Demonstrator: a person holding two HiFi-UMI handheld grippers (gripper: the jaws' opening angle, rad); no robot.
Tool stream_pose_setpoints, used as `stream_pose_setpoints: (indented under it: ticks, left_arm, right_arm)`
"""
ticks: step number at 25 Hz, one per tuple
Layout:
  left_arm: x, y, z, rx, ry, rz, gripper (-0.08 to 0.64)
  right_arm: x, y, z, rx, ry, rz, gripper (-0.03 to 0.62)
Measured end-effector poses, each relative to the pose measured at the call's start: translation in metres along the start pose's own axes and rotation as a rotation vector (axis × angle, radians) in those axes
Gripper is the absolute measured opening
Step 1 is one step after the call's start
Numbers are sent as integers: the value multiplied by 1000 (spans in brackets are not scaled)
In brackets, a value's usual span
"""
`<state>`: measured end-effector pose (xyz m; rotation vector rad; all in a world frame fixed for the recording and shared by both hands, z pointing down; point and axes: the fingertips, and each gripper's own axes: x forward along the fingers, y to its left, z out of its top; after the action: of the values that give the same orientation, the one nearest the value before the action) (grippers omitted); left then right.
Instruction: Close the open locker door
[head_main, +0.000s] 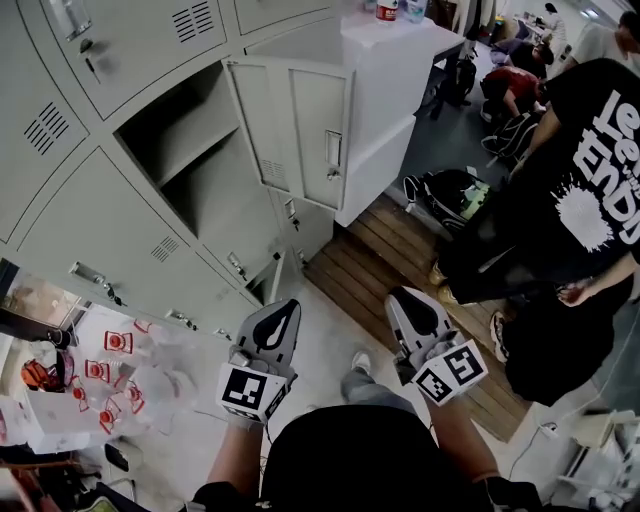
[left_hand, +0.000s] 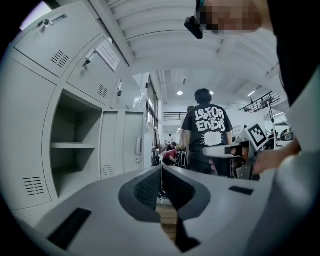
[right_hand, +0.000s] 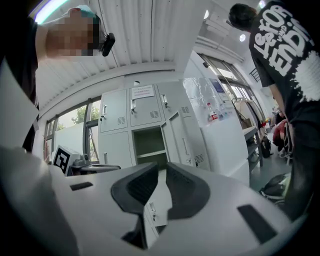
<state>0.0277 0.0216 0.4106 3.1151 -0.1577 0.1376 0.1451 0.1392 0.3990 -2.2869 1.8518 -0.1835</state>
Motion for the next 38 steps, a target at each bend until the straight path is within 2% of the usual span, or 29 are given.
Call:
stream_pose_setpoints:
  ticks: [7,14,17,21,27,34,38]
  left_arm:
    - [65,16,18,-7,-9,84,23]
    - [98,31,14,-10,36,185,23]
    - [104,36,15,-12,37,205,23]
    - [103,46,7,-9,97,220,23]
    - [101,70,15,1,64,237,23]
    - [89,98,5,-15,89,286,23]
    - [83,110,5,-18,87,321,23]
  right_arm:
    - [47,-60,18,11,-3,81,64]
    - [89,-100,28,19,7,183,64]
    - [108,-107,28,13,17,211,64]
    - [135,-114,27,5,28,230,64]
    - [176,-117,36,-12,13,237,66]
    - [219,-118,37,-20,24,252,66]
    - [239,-116,37,-31,17,271,95]
